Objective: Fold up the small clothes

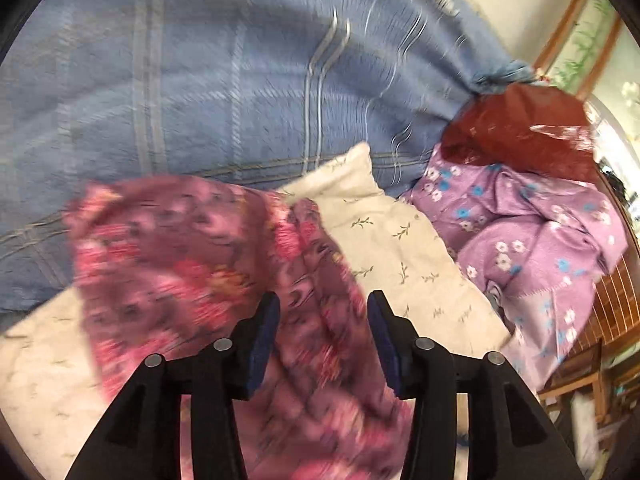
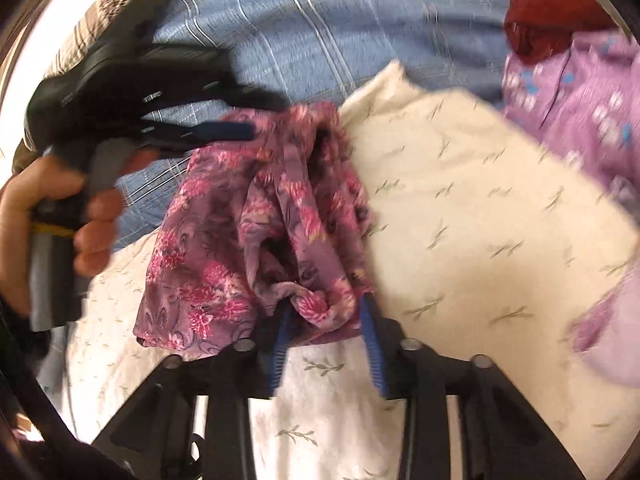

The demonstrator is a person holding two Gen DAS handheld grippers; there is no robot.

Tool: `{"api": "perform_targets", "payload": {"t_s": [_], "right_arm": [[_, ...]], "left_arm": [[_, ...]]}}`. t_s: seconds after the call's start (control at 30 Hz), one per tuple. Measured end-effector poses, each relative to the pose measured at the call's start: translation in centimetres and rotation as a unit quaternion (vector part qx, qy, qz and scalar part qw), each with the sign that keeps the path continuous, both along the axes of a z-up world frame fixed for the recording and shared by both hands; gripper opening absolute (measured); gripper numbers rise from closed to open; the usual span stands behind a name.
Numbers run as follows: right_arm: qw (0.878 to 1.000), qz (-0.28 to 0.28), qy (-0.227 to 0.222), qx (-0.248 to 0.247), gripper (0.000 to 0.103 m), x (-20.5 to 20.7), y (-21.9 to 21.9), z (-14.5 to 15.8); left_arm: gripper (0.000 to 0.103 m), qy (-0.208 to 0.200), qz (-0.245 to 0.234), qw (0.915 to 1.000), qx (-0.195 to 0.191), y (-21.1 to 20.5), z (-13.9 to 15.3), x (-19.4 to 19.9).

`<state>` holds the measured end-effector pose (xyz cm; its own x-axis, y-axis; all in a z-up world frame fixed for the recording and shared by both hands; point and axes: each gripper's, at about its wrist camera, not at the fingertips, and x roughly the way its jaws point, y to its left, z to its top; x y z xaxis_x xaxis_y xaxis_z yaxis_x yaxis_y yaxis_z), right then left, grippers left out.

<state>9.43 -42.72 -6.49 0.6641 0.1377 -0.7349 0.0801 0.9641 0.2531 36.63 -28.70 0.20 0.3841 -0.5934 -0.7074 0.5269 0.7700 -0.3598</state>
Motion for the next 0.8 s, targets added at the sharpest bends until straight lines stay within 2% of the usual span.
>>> {"api": "perform_targets", "payload": {"t_s": [0.1, 0.23, 0.3, 0.43, 0.47, 0.5, 0.57, 0.7, 0.8], "right_arm": [[0.999, 0.003, -0.028, -0.027, 0.049, -0.9, 0.2, 2.1], [0.997, 0.058, -0.053, -0.003, 0.049, 0.3, 1.0, 4.4], [0.996, 0.079, -0.047, 0.011, 0.049, 1.8, 1.5, 4.4], [0.994, 0.102, 0.011, 0.040, 0.044, 6.0, 2.6, 2.0], [0.994, 0.098, 0.030, 0.041, 0.038, 6.9, 2.7, 1.1], [0.994, 0.091, 0.048, 0.042, 0.025, 7.6, 2.6, 0.2], [0.994, 0.074, 0.069, 0.030, 0.010, 8.1, 2.2, -1.2], [0.998, 0.034, 0.040, 0.019, 0.006, 6.6, 0.5, -0.7], [0.996, 0.040, 0.073, 0.006, 0.006, 7.2, 0.9, -2.5]], "left_arm": [[0.051, -0.015, 0.016, 0.9998, -0.001, 4.3, -0.1, -1.9], [0.051, 0.004, 0.047, 0.9989, -0.001, 8.8, -2.4, -3.8], [0.051, 0.018, 0.053, 0.9984, 0.006, 10.2, -4.3, -4.6], [0.050, 0.033, 0.046, 0.9981, 0.023, 10.8, -7.1, -5.7], [0.050, 0.037, 0.044, 0.9980, 0.026, 10.6, -7.7, -5.8], [0.050, 0.039, 0.042, 0.9979, 0.030, 10.2, -8.4, -5.8], [0.050, 0.039, 0.037, 0.9980, 0.033, 10.2, -8.6, -6.3], [0.050, 0.027, 0.018, 0.9989, 0.033, 10.0, -9.1, -6.7], [0.050, 0.042, 0.015, 0.9976, 0.053, 10.0, -10.7, -6.3]]}}
